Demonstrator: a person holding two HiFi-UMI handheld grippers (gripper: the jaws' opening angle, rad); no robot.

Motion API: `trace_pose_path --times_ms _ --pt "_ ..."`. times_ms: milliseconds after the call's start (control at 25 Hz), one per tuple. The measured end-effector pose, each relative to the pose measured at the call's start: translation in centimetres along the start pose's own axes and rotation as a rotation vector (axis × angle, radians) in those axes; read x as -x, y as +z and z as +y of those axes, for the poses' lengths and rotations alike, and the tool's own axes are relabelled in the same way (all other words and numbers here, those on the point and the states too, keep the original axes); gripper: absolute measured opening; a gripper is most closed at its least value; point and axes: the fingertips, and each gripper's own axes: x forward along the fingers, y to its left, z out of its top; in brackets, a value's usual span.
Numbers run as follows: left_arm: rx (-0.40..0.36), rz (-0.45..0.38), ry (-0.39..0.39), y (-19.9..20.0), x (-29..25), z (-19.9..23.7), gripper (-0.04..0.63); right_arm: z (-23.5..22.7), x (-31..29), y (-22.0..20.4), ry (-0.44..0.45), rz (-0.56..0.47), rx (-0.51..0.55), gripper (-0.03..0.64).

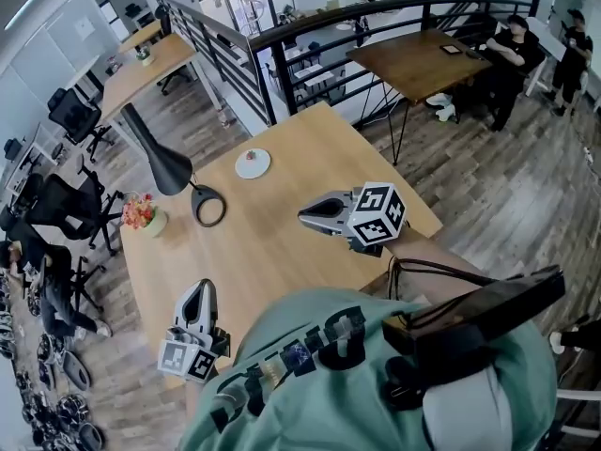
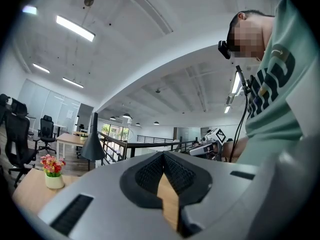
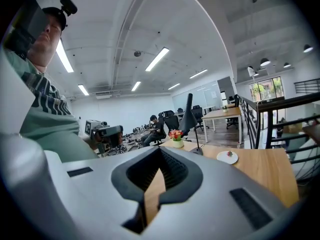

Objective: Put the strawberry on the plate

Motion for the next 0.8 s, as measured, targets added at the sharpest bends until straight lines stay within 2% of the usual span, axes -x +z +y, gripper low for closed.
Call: trace_pose_path --times_ms 240,800 --pt "0.009 0.000 -0.039 -0.1 -1.6 -1.2 0.005 -1.0 0.9 -0.3 -0.023 0.019 0.028 0.006" --pt "0.016 -0.009 0.018 -0.3 -1.7 -1.5 0.005 -2.4 0.5 -0.1 0.018 0.040 0.039 0.006"
